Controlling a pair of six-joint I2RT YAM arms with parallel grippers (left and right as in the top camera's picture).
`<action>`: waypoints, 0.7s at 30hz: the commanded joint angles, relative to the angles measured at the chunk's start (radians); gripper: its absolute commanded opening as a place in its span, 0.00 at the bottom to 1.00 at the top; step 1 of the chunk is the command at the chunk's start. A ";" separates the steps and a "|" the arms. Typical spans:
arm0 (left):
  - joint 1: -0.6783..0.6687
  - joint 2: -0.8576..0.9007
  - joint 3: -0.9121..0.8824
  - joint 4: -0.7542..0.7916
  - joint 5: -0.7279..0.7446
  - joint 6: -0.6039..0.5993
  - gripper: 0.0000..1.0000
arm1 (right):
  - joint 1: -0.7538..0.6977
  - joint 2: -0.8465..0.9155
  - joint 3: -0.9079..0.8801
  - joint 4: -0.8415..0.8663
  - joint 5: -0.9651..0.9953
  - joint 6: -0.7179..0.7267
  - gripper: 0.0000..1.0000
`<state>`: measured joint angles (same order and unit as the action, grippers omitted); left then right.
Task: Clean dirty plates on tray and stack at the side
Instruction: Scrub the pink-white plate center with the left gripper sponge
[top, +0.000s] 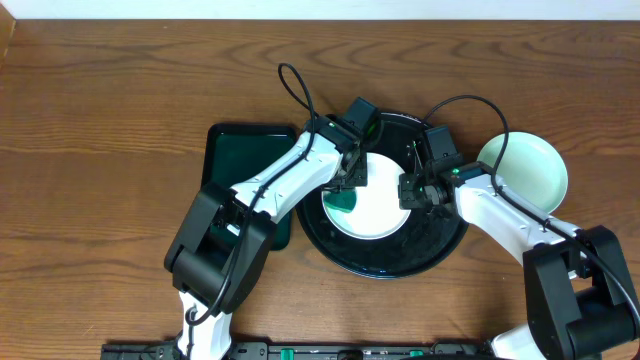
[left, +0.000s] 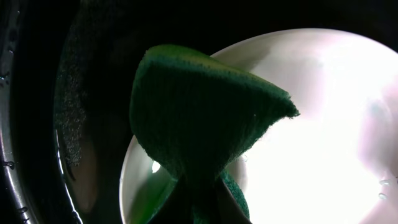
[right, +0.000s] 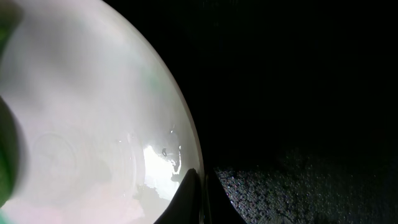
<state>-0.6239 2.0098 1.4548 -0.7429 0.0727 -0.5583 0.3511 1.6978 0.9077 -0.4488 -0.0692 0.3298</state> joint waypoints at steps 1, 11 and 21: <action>-0.001 0.013 -0.013 0.003 -0.005 -0.016 0.07 | 0.014 0.006 -0.008 0.003 -0.017 -0.001 0.01; -0.001 0.013 -0.072 0.057 -0.005 -0.016 0.07 | 0.015 0.006 -0.008 0.008 -0.010 -0.002 0.03; -0.001 0.013 -0.119 0.083 -0.005 -0.016 0.07 | 0.016 0.006 -0.009 0.018 -0.017 -0.014 0.01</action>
<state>-0.6247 1.9995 1.3796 -0.6449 0.0761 -0.5583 0.3546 1.6978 0.9066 -0.4435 -0.0620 0.3298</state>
